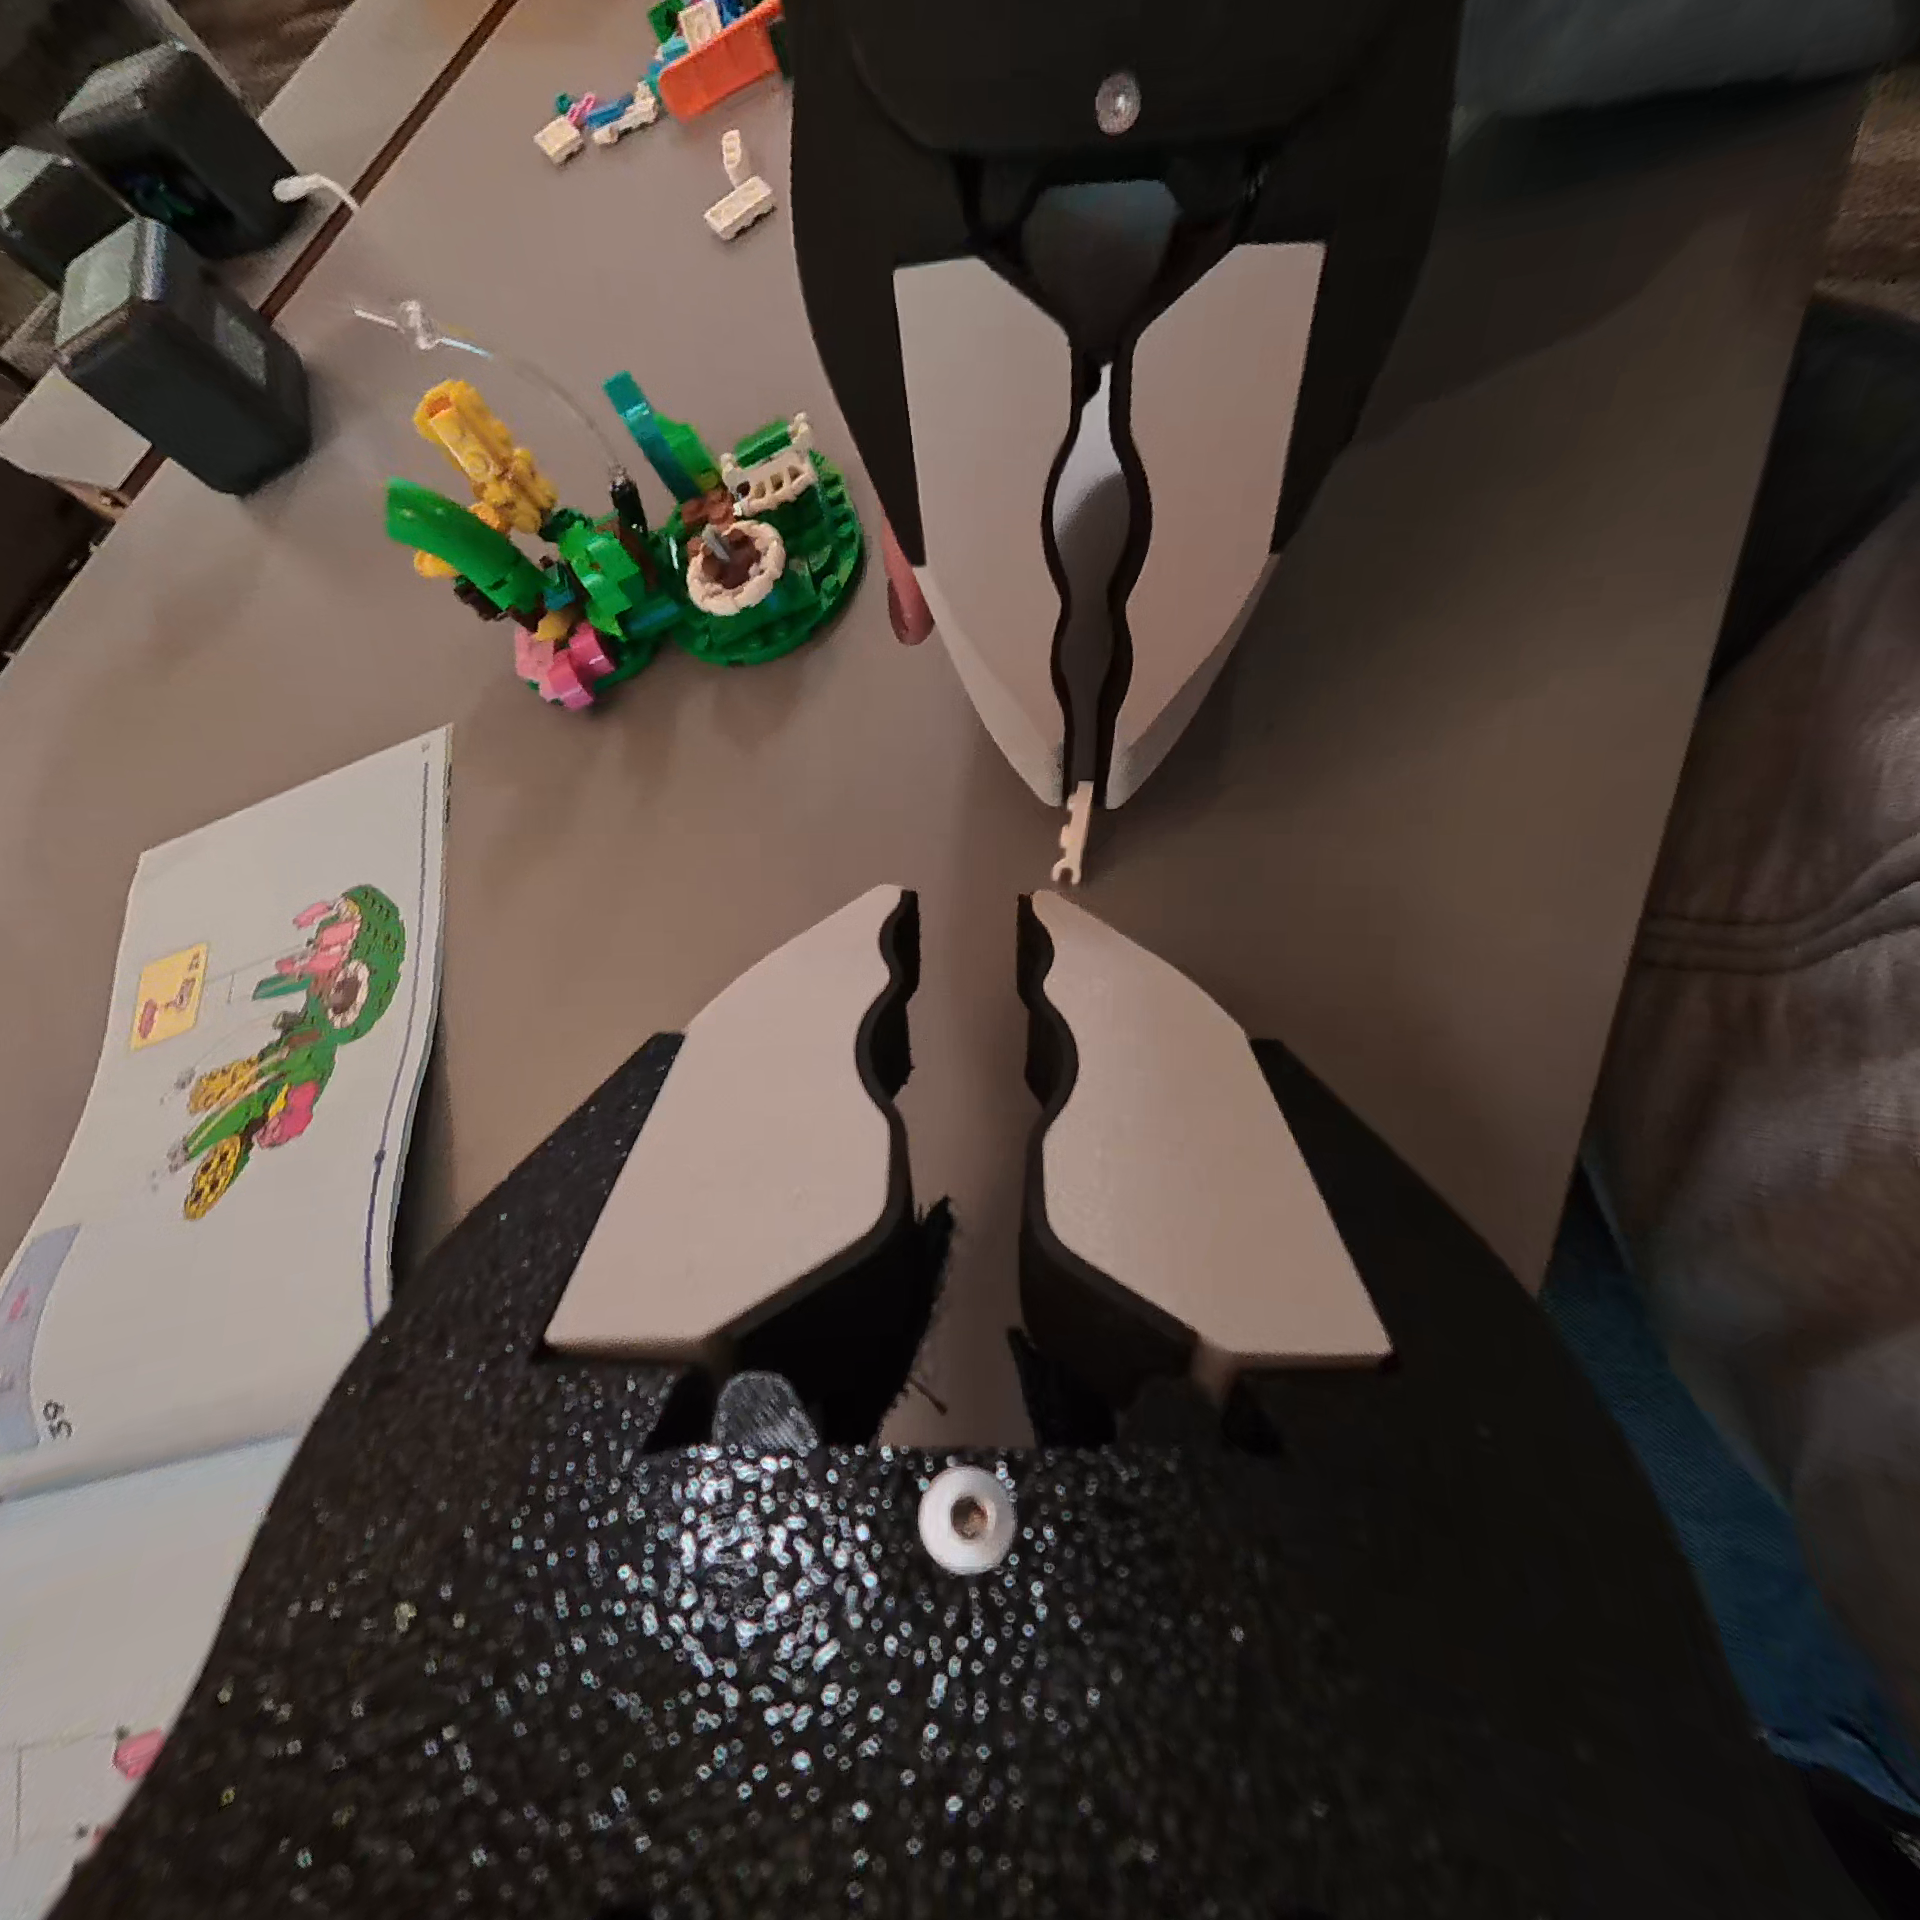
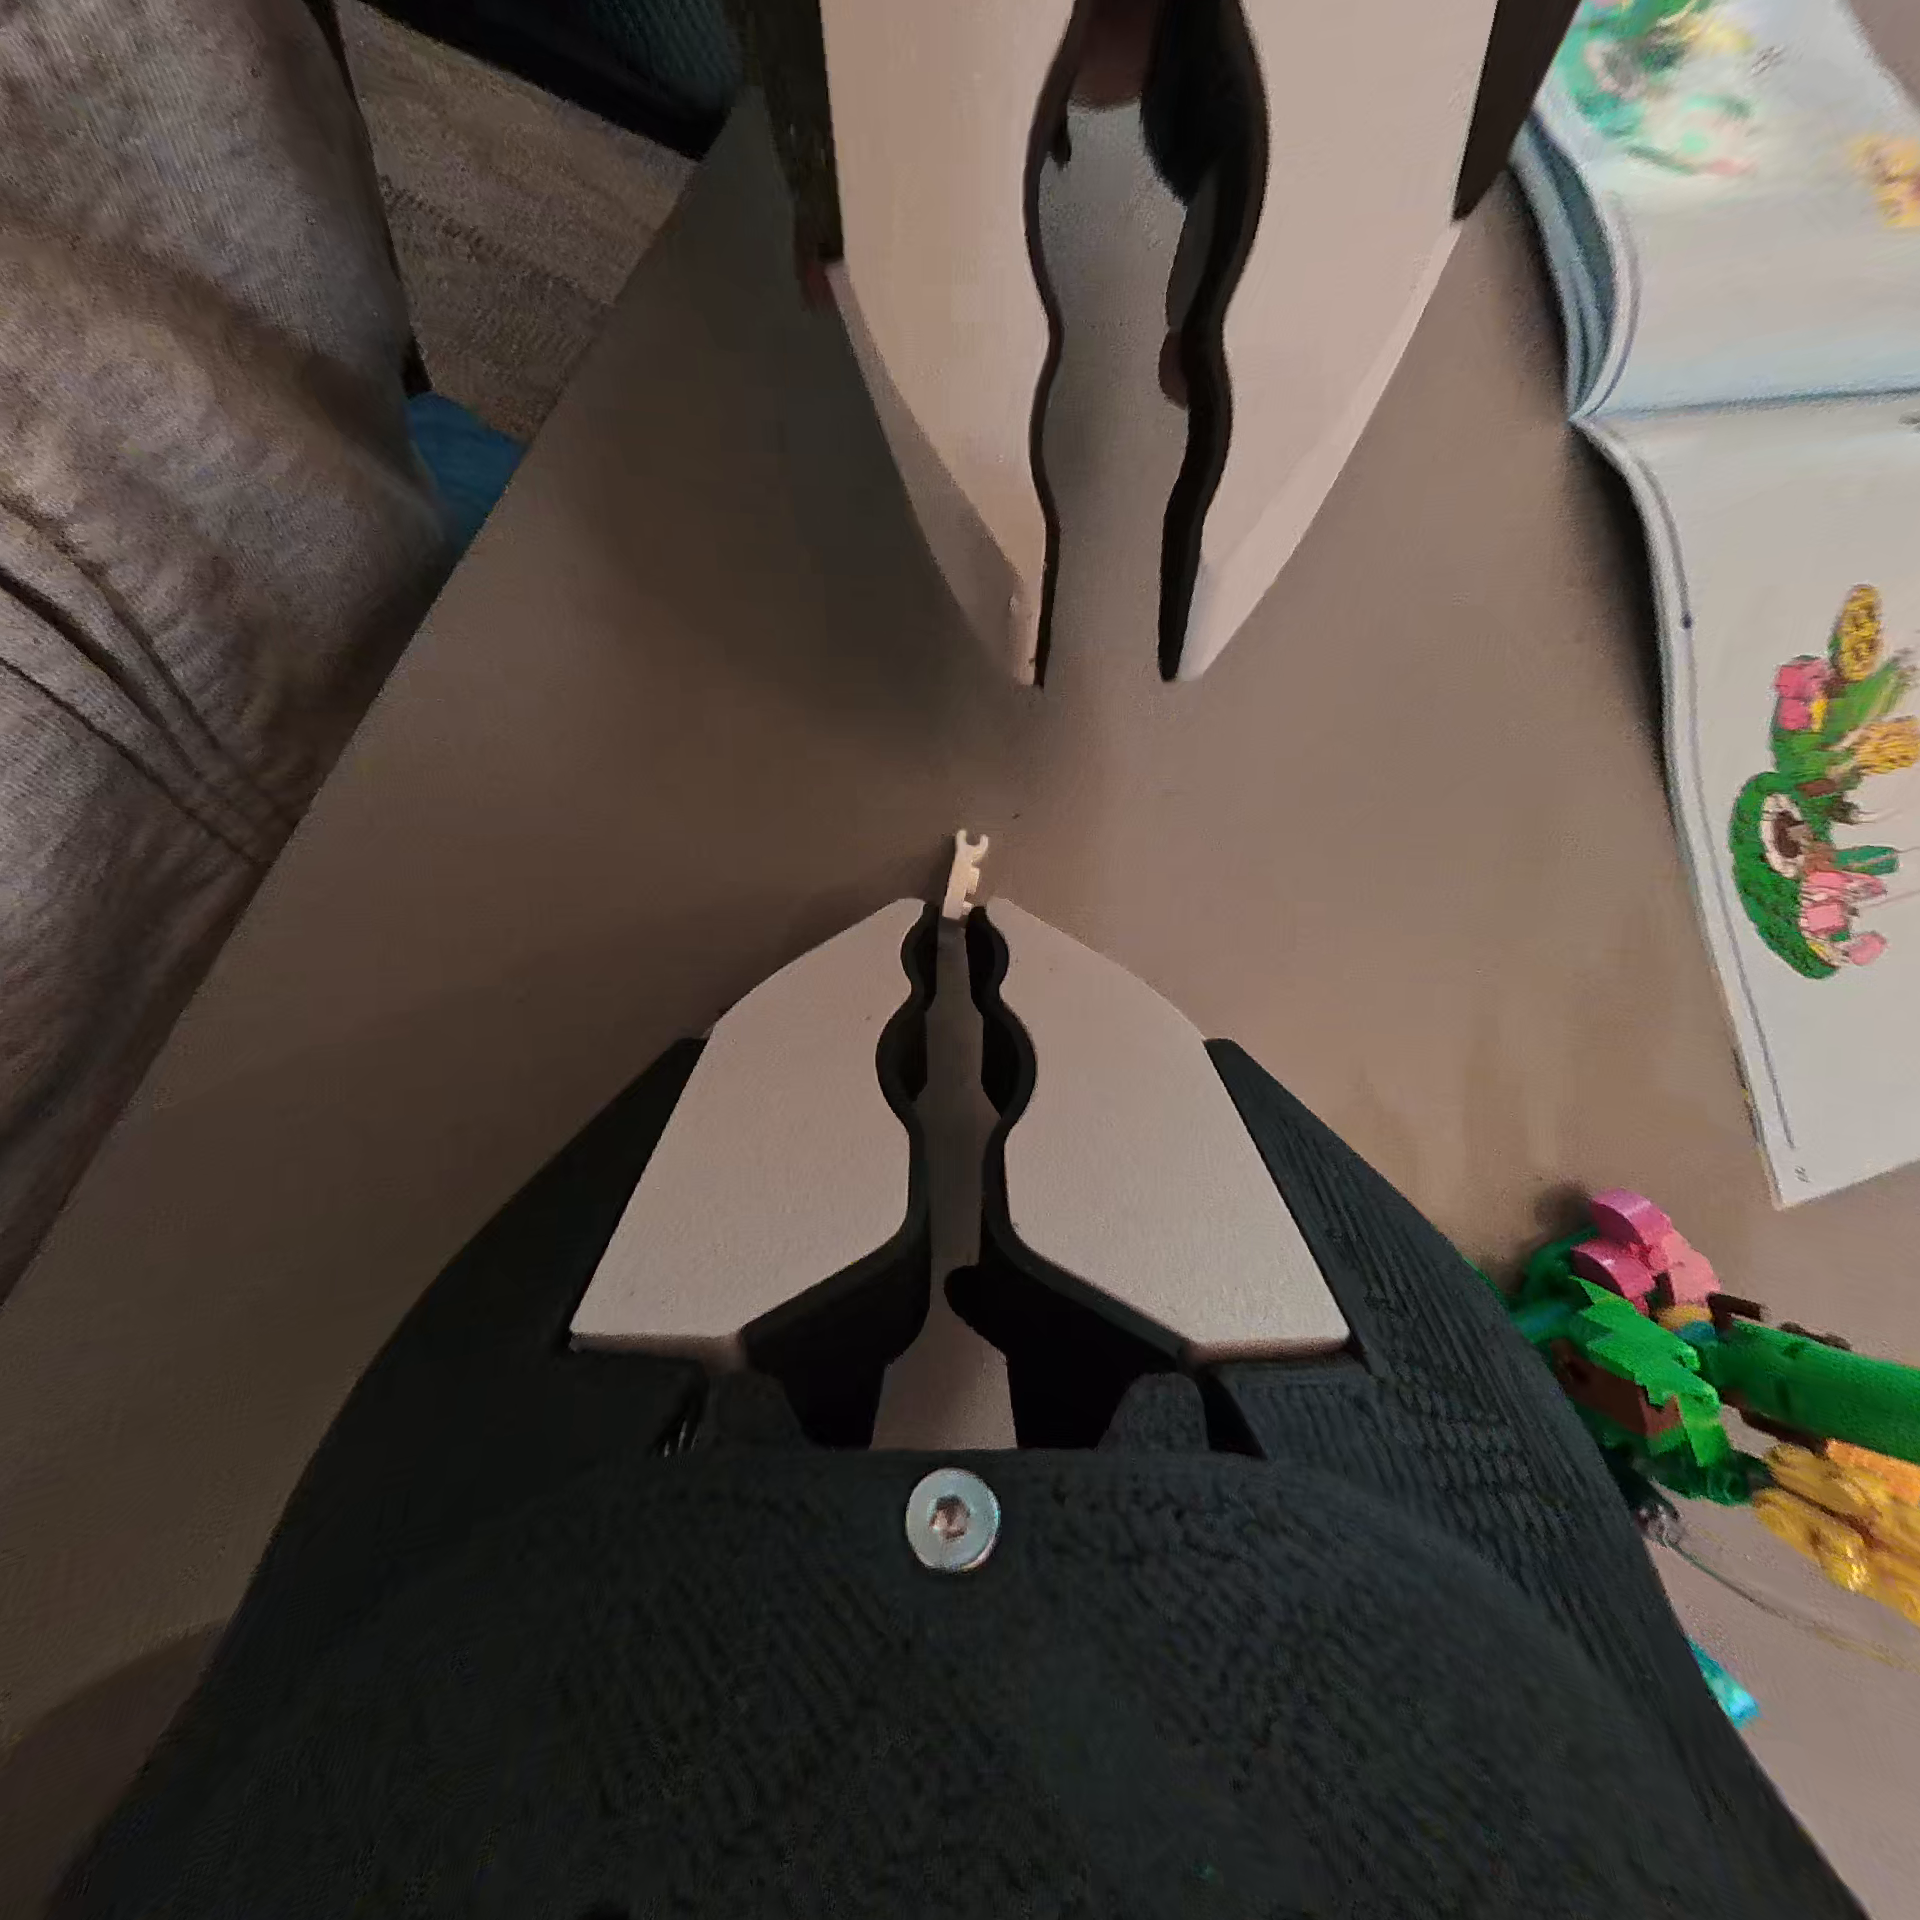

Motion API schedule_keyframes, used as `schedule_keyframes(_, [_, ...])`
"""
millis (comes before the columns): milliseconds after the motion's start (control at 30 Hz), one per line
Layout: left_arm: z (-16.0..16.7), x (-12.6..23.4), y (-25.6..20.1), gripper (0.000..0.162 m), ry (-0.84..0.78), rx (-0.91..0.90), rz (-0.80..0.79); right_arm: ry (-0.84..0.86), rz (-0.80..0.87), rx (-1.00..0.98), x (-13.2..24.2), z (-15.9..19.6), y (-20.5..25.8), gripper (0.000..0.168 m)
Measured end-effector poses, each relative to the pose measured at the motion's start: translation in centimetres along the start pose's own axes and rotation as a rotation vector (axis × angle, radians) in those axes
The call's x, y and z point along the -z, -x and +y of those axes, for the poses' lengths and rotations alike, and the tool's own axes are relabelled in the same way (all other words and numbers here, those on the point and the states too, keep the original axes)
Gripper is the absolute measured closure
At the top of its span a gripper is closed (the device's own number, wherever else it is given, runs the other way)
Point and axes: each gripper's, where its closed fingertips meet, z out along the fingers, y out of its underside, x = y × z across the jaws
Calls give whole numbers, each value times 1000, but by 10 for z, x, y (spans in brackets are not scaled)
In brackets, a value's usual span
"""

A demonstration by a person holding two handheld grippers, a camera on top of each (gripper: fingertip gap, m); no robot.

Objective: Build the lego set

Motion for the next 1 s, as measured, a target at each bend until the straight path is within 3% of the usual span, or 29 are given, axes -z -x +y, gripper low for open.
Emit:
schedule_keyframes(333, [3, -6, -13, 142, 1, 58, 31, 40, -47, -10, -3, 3, 0, 164])
schedule_keyframes(500, [6, -13, -17, 142, 29, 77, 47, 21, -37, -31, 0, 3, 0, 156])
schedule_keyframes(1000, [7, -28, -21, 143, 70, 47, 79, -4, 138, -164, 50, 28, 10, 151])
